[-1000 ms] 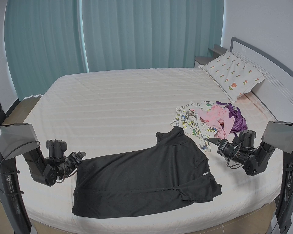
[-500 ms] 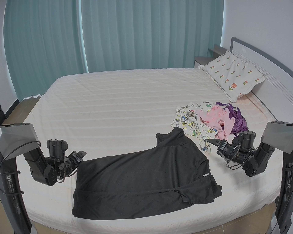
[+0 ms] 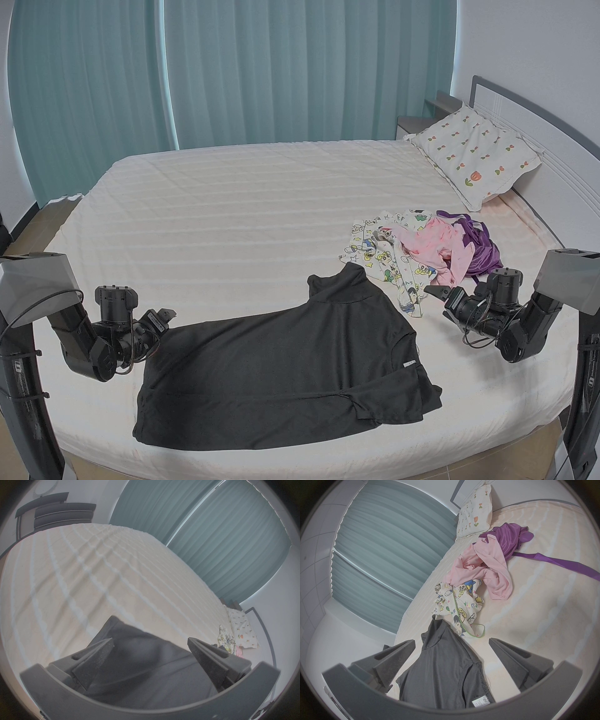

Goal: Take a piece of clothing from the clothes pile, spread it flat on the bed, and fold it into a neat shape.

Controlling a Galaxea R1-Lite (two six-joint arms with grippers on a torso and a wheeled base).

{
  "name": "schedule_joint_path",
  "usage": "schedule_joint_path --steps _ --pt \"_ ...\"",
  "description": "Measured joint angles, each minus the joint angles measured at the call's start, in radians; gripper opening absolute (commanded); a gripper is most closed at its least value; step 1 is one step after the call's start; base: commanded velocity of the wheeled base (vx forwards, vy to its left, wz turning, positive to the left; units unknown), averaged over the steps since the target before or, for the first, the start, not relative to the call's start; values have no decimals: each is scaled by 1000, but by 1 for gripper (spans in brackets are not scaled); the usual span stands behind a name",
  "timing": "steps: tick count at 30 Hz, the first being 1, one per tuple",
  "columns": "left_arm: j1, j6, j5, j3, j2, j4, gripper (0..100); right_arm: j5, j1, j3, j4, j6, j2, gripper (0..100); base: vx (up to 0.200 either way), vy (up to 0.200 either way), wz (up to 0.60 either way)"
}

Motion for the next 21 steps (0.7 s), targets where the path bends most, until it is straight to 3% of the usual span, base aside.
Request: schedule_joint_path --steps 11,21 --pt "8 -15 -1 6 -1 -48 100 0 4 1 1 -1 7 100 182 0 0" --pt "32 18 -4 3 -1 -41 100 0 4 1 1 -3 12 100 0 0 0"
